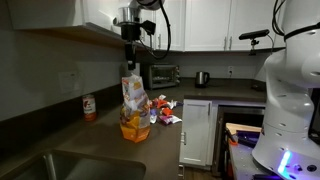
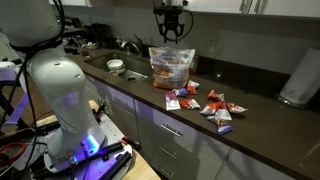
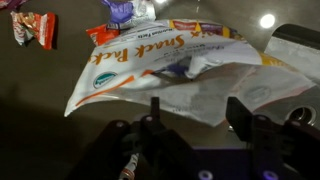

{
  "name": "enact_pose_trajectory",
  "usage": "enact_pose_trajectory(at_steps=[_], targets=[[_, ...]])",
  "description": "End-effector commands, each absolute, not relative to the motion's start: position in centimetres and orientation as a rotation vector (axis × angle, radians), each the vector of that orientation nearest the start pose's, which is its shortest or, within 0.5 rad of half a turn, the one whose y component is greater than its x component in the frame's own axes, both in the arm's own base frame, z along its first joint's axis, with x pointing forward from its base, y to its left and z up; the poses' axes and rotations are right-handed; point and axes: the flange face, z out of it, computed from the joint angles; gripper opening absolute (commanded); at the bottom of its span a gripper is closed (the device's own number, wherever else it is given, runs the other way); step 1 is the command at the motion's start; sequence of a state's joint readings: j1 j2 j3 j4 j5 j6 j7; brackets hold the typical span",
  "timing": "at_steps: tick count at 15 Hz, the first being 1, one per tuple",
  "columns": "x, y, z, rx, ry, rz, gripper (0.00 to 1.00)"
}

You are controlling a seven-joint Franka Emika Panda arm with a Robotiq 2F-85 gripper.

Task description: Put one sachet in the packet

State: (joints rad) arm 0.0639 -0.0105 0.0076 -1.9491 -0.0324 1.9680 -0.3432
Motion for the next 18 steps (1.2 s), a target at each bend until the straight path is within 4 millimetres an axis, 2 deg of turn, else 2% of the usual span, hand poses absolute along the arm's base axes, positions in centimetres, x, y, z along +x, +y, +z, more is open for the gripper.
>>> enact_pose_trajectory(at_steps=[1, 8, 14, 18], targets=[[55.0, 2.6, 50.2, -3.13, -0.63, -0.063, 0.98], [53.0, 1.0, 53.5, -3.133, -0.611, -0.105, 1.0], [49.9, -0.2, 55.0, -3.123, -0.558, 0.14, 1.0], [48.2, -1.0, 55.8, -3.122, -0.525, 0.208, 1.0]])
